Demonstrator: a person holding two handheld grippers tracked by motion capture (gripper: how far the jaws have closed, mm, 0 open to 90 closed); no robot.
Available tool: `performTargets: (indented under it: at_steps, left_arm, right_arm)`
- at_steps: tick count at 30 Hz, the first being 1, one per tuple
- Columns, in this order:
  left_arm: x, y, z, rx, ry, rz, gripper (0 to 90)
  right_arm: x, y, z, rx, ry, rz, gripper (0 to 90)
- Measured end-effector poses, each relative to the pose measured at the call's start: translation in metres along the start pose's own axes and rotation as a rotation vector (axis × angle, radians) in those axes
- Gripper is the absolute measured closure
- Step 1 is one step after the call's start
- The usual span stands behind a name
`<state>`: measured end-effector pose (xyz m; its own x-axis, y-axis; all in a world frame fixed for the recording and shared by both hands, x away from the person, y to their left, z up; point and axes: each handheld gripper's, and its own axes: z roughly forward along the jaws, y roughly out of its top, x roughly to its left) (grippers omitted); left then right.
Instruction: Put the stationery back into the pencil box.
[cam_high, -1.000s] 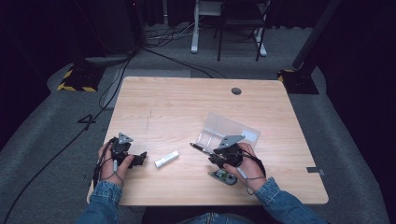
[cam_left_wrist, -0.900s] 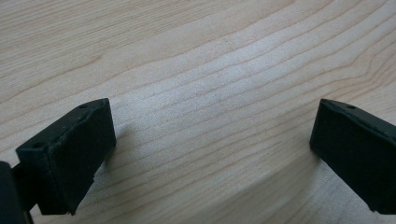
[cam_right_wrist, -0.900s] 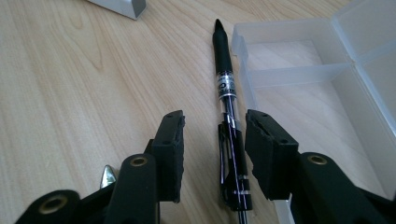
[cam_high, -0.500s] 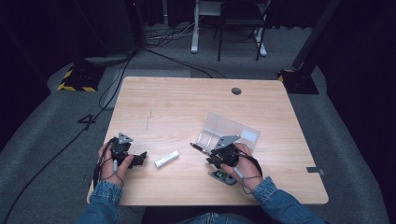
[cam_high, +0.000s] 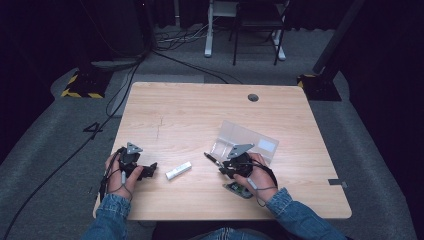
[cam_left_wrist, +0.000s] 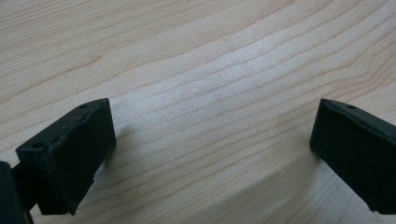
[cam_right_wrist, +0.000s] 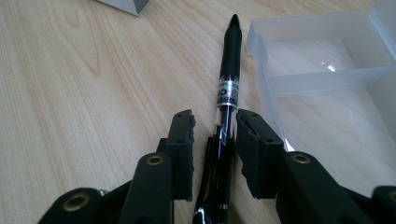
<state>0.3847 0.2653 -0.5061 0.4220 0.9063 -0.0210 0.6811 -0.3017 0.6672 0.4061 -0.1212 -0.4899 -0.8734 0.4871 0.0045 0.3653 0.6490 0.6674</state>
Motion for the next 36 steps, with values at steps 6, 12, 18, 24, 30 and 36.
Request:
performTargets:
  at_steps: [6, 12, 18, 24, 30, 36]
  left_arm:
    - [0.0000, 0.0000, 0.0000, 0.000, 0.000, 0.000, 0.5]
    - [0.0000, 0.0000, 0.0000, 0.000, 0.000, -0.001, 0.4]
    - [0.0000, 0.0000, 0.0000, 0.000, 0.000, 0.000, 0.5]
    - [0.0000, 0.0000, 0.0000, 0.000, 0.000, 0.000, 0.5]
    - [0.0000, 0.0000, 0.0000, 0.000, 0.000, 0.000, 0.5]
    - [0.0000, 0.0000, 0.0000, 0.000, 0.000, 0.000, 0.4]
  right_arm:
    - [0.0007, 0.0038, 0.0038, -0.005, -0.007, 0.003, 68.8]
    - [0.0014, 0.0066, 0.0068, -0.012, -0.021, 0.013, 76.7]
    - [0.0020, 0.0076, 0.0071, -0.008, -0.029, 0.017, 77.5]
    - [0.0008, 0.0069, 0.0059, -0.006, -0.036, 0.016, 79.4]
    - [0.0015, 0.0070, 0.0059, -0.006, -0.028, 0.000, 79.8]
    - [0.0025, 0.0091, 0.0020, -0.020, -0.032, -0.012, 79.9]
